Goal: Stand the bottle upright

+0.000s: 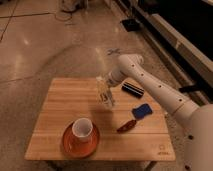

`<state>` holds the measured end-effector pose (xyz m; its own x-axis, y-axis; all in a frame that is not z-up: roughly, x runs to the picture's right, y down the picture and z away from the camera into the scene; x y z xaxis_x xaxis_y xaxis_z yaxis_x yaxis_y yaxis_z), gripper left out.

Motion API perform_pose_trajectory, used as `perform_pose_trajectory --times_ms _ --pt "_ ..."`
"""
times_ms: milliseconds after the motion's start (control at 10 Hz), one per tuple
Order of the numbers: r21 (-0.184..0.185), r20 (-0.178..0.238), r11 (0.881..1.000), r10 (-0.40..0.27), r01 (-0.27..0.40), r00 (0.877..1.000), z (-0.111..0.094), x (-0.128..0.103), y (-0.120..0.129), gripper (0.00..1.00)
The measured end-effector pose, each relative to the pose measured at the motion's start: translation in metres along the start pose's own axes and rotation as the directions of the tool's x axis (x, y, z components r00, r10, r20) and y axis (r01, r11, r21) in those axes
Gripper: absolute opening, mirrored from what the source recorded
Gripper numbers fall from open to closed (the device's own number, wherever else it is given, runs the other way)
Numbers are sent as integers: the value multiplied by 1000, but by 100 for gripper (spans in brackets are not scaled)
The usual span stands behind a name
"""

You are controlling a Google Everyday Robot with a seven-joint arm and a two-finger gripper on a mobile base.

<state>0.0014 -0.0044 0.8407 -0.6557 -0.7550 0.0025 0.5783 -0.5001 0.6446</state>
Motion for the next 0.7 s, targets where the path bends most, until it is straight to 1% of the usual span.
perform_pose_trajectory --times_ms 200,300,400,500,600,700 --pt "14 43 996 88 -88 995 4 -17 6 0" --pt "17 62 991 135 -136 989 5 -23 9 0" --pt "19 68 986 164 -165 984 5 -24 11 0" --pt "19 63 981 192 -194 979 5 -22 14 0" --pt "17 44 979 200 -201 979 4 -17 16 0" --pt "15 6 979 202 -202 979 2 -10 19 0"
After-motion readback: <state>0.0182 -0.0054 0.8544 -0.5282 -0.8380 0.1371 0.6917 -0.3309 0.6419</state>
